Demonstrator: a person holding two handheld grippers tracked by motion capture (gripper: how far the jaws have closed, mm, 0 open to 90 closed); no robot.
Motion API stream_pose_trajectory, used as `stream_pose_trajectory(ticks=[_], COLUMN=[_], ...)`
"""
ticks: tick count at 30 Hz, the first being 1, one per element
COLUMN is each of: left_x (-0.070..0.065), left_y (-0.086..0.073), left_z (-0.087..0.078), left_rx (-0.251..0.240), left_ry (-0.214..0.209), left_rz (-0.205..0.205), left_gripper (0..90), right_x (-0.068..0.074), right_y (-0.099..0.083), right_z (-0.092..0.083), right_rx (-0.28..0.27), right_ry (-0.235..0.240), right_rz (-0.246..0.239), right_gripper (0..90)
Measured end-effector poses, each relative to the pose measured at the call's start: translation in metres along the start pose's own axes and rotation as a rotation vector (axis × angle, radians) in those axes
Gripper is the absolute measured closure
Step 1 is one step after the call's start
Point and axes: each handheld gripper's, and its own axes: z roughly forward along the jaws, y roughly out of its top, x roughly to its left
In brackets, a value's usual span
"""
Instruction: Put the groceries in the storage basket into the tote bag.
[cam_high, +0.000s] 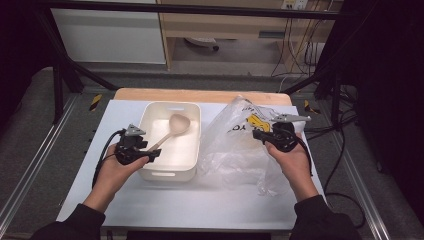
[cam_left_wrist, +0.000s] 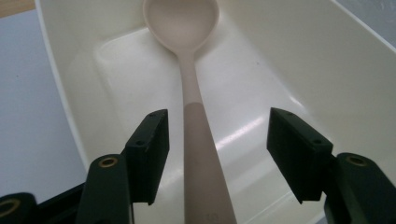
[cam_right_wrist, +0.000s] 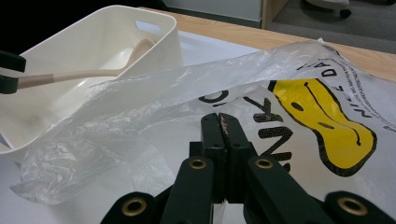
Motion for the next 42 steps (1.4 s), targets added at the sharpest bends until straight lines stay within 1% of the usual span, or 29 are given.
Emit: stream_pose_trajectory(ticks=[4,5,9,14,18,20,23,26,28,30,36,40,42], left_x=[-0.001,-0.001,0.000,0.001,0.001,0.002,0.004,0.005,0.006,0.005,0.005,0.002,0.002], left_y=[-0.001,-0.002,-0.004,-0.005,-0.005,-0.004,-0.004,-0.004,-0.004,-0.003,-0.002,-0.003,-0.003], left_z=[0.002,0.003,0.007,0.008,0.009,0.010,0.012,0.013,0.015,0.016,0.018,0.017,0.014], left_rx=[0.012,0.011,0.026,0.042,0.064,0.074,0.084,0.086,0.087,0.087,0.090,0.063,0.038], left_ry=[0.015,0.016,0.010,0.014,0.016,0.018,0.026,0.028,0.034,0.042,0.047,0.057,0.065], left_rz=[0.014,0.010,0.011,0.015,0.015,0.006,0.003,-0.007,-0.002,0.012,0.018,0.030,0.035], left_gripper=[42.5,42.8,45.6,48.0,52.1,56.4,61.4,65.4,67.6,68.0,69.5,70.2,70.4], right_x=[0.000,0.000,0.000,0.000,0.000,0.000,-0.001,-0.001,-0.001,-0.001,-0.002,-0.002,-0.002], right_y=[0.000,0.000,0.000,0.000,0.000,0.001,0.001,0.001,0.001,0.001,0.001,0.001,0.001], right_z=[0.000,0.000,-0.001,-0.001,-0.002,-0.002,-0.002,-0.002,-0.002,-0.002,-0.002,-0.003,-0.003], right_rx=[0.000,0.000,0.000,0.000,-0.004,-0.003,-0.003,-0.004,-0.003,-0.004,-0.005,-0.003,-0.002], right_ry=[0.002,0.002,0.005,0.005,0.006,0.003,0.002,0.003,0.004,0.003,0.005,0.004,0.003], right_rz=[-0.001,0.000,0.000,0.001,0.001,-0.001,-0.004,-0.004,-0.001,-0.002,-0.003,0.000,0.003], right_gripper=[90.0,90.0,90.0,90.0,90.0,90.0,90.0,90.0,90.0,90.0,90.0,90.0,90.0])
